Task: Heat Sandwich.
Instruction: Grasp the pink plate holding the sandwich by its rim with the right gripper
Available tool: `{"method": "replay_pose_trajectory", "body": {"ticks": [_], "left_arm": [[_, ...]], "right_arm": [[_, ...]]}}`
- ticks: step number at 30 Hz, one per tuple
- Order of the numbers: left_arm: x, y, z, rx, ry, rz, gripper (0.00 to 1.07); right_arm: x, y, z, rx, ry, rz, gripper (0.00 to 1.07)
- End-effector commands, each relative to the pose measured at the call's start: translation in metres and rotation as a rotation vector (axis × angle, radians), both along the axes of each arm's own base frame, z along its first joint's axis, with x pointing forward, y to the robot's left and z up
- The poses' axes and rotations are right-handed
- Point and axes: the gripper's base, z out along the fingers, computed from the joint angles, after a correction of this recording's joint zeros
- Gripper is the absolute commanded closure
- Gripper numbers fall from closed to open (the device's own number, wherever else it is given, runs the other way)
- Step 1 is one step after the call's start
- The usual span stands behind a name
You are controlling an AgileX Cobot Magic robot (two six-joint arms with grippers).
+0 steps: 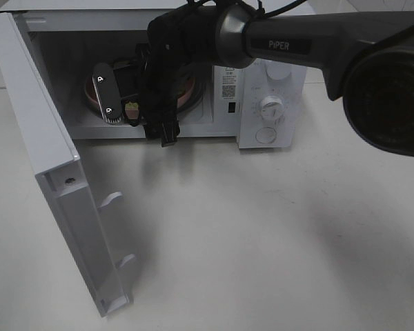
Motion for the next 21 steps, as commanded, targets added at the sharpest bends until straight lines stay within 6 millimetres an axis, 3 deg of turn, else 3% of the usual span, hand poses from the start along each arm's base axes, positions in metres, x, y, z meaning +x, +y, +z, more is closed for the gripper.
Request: {"method": "replay_pose_trajectory", "body": {"ticks": [1,9,21], "left_arm": [[-0.001,0.000,0.000,0.002,-0.017,0.002,0.07],[-0.001,0.000,0.000,0.002,-0.017,0.002,0.07],[-0.001,0.000,0.000,0.002,-0.017,0.002,0.07]], "right_arm": [[0.001,0.003,-0.007,0.003,0.018,-0.001,0.26],[0.003,0.001,-0.024,0.022,0.080,-0.028,0.28],[0.007,-0.010,-0.028,0.027,0.146,-0.069,0.31]]}}
